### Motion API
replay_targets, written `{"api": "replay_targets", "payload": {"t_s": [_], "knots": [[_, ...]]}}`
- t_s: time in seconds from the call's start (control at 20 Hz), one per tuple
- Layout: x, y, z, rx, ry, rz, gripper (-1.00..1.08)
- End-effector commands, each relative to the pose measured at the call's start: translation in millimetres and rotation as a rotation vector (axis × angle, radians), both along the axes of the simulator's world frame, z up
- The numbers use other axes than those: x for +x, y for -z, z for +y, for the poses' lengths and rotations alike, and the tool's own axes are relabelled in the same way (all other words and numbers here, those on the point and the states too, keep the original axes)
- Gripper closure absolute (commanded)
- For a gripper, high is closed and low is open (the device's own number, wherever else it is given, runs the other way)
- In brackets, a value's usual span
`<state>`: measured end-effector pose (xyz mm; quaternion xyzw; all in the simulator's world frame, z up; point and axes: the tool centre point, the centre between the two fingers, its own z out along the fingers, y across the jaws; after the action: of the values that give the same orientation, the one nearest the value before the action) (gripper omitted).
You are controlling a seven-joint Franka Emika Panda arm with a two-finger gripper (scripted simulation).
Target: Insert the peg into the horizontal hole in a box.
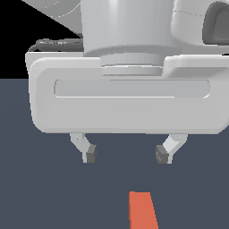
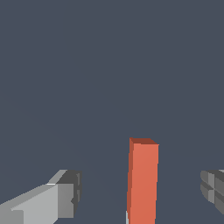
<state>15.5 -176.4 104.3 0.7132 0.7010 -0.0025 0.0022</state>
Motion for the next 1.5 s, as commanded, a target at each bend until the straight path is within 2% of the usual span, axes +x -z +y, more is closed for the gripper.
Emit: {"api": "replay_targets", "payload": {"t_s": [0.0, 0.3, 0.6, 0.95, 1.45], "knots": [[2, 8, -32, 0.001, 0.009, 0.000, -0.92], [7, 25, -97, 0.004, 0.028, -0.001, -0.92], [10, 34, -134, 0.006, 0.038, -0.001, -0.92], [13, 38, -151, 0.007, 0.044, -0.001, -0.92], [12, 52, -152, 0.006, 0.045, 0.000, -0.92]]}}
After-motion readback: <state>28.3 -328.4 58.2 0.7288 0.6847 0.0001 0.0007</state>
